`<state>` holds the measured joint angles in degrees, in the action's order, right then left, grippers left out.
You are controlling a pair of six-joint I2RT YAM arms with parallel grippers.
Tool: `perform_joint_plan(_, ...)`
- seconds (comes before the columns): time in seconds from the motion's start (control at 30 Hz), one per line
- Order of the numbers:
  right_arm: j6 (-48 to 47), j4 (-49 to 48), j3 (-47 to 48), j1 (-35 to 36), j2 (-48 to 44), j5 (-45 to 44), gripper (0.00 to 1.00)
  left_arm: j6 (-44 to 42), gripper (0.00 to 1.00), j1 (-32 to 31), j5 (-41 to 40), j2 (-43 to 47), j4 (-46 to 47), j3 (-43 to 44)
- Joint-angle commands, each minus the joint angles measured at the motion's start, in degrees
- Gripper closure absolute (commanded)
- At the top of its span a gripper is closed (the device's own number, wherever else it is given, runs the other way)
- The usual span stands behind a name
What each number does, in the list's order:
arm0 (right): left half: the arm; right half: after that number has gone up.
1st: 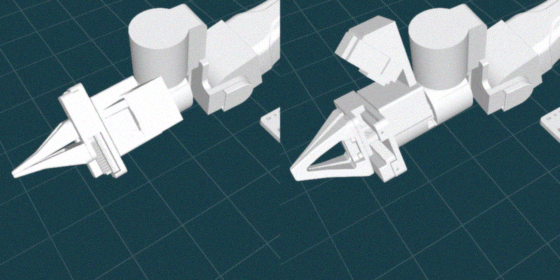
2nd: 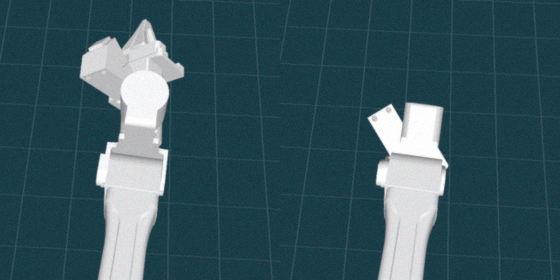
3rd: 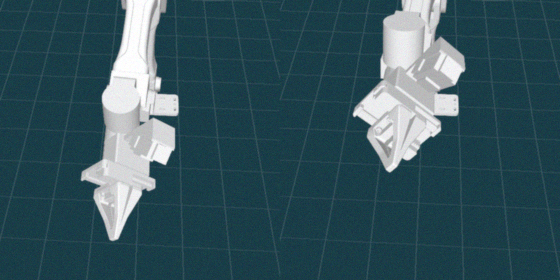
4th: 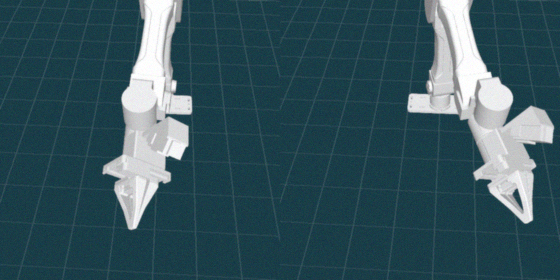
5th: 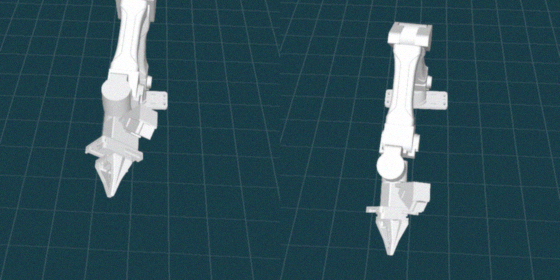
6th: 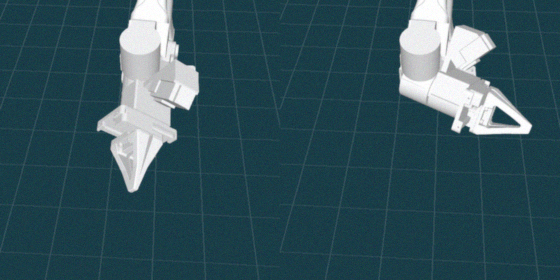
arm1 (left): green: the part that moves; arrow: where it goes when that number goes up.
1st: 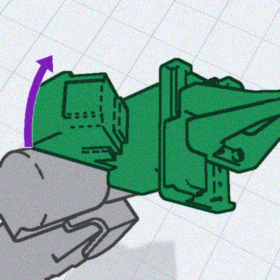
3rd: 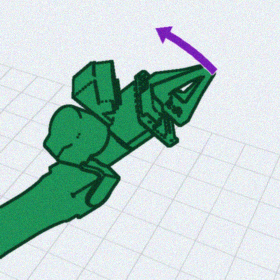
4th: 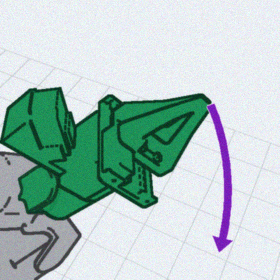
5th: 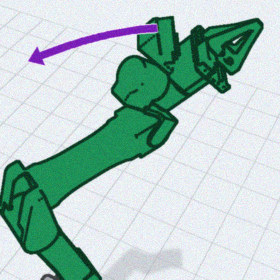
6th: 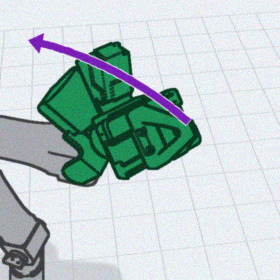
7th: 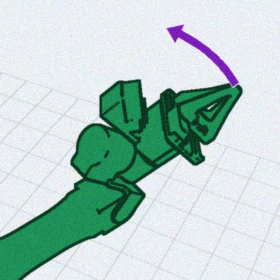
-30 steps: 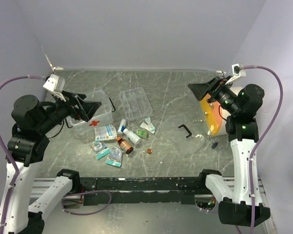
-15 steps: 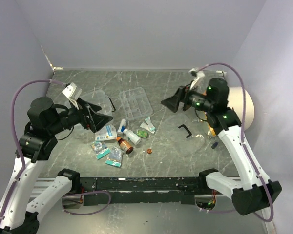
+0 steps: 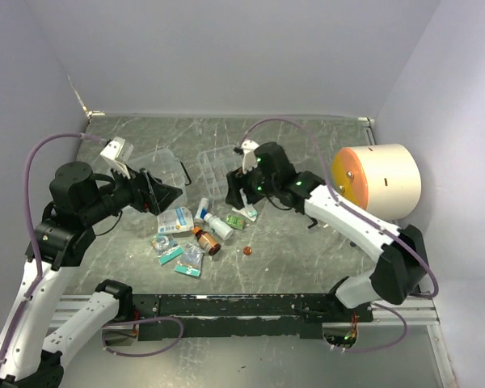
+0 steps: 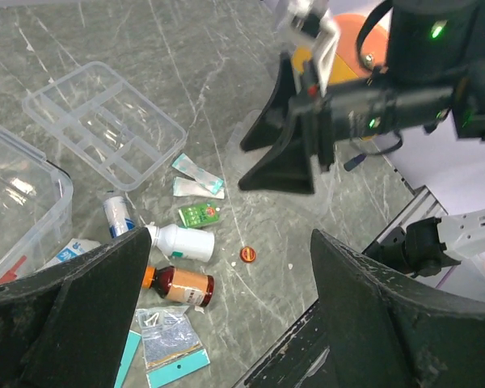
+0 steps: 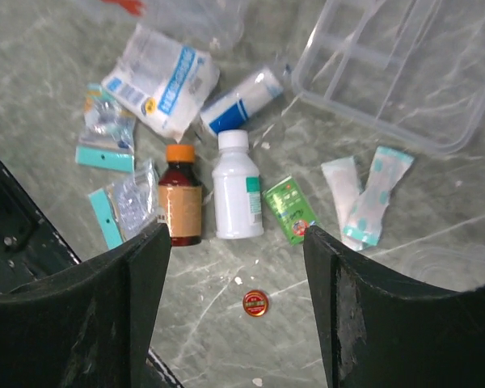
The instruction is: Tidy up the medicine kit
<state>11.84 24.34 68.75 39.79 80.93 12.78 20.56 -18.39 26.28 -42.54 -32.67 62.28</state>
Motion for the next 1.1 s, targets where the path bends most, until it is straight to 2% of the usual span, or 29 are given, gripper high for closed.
perform_joint_plan(0.0, -0.1, -4.6, -2.8, 3.5, 3.5, -4.9, 0.34, 3.1, 0.09, -0.3, -3.4, 0.9, -0.2, -0.1)
perform_joint_plan(0.13, -0.6, -5.3, -2.9, 6.1, 9.2, -4.4, 0.42, 4.7, 0.09, -0.3, -7.2, 2.2, -0.4, -1.2)
perform_joint_plan(0.37, -0.5, -7.8, -3.2, 8.8, 16.3, -4.2, 0.43, 7.4, 0.09, -0.3, -10.9, 3.3, -0.5, -2.6)
perform_joint_plan(0.77, 0.1, -6.8, -3.2, 10.7, 21.8, -3.7, 0.45, 8.6, 0.09, -0.3, -14.6, 0.1, -1.0, -1.2)
perform_joint_plan(1.0, 0.7, -5.1, -2.8, 11.2, 24.0, -7.6, 0.50, 9.6, 0.10, -0.3, -14.7, -1.6, -0.1, -1.2)
perform_joint_plan(1.07, 1.1, -5.4, -2.9, 11.2, 24.2, -8.5, 0.54, 10.1, 0.10, -0.3, -14.5, -2.1, 0.4, -1.3)
